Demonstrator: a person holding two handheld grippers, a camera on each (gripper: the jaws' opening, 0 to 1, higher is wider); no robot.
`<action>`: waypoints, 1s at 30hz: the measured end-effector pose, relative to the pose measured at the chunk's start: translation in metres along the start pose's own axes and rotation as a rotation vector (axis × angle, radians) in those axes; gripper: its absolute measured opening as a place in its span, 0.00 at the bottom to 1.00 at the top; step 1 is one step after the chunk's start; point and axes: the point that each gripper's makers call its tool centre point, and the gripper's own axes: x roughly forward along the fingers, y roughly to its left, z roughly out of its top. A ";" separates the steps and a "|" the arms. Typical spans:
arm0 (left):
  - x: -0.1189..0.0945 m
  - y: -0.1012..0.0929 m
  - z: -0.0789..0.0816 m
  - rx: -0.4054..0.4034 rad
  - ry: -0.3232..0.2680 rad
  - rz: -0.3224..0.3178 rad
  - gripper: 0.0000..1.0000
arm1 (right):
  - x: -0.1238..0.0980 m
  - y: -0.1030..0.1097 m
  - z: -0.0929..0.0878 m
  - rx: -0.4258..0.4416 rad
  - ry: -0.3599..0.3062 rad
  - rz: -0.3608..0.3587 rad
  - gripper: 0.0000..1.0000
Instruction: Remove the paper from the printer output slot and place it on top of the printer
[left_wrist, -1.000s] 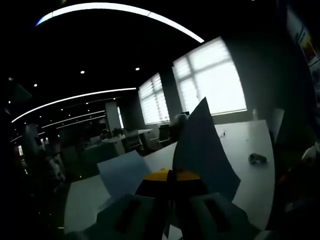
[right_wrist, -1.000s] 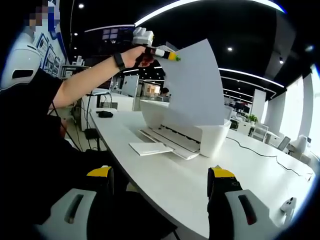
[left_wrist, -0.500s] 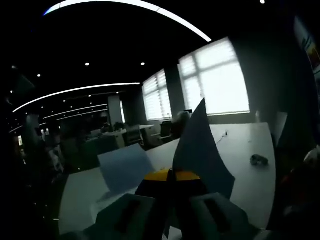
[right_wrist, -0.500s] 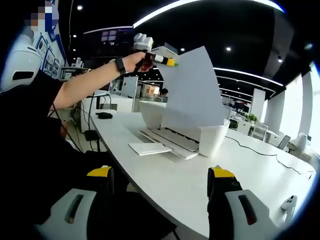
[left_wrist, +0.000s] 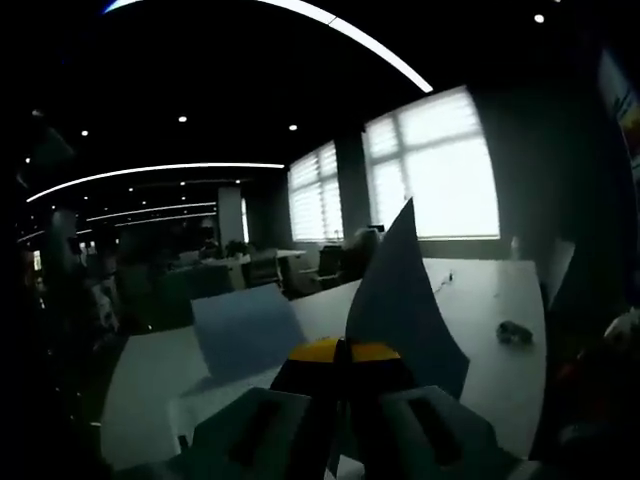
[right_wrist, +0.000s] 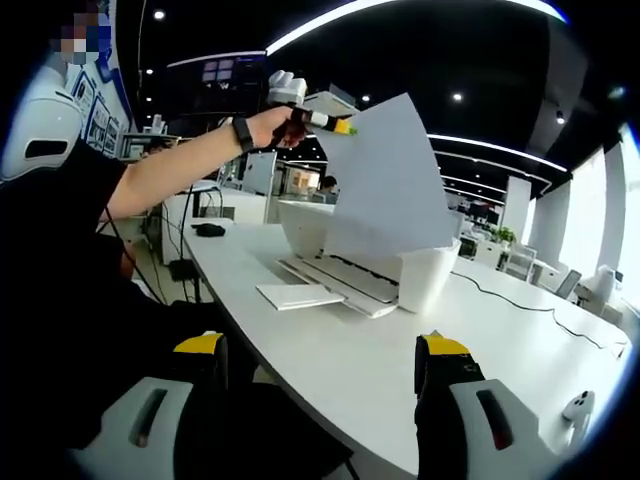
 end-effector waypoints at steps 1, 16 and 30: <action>0.000 0.001 0.000 0.000 0.001 0.002 0.05 | 0.000 0.000 0.000 0.001 -0.001 -0.001 0.71; -0.004 0.009 0.000 -0.033 -0.030 0.019 0.05 | 0.000 -0.001 -0.002 0.003 0.005 -0.001 0.71; -0.006 0.016 0.001 -0.055 -0.046 0.033 0.05 | -0.001 -0.002 -0.002 0.001 0.005 -0.004 0.71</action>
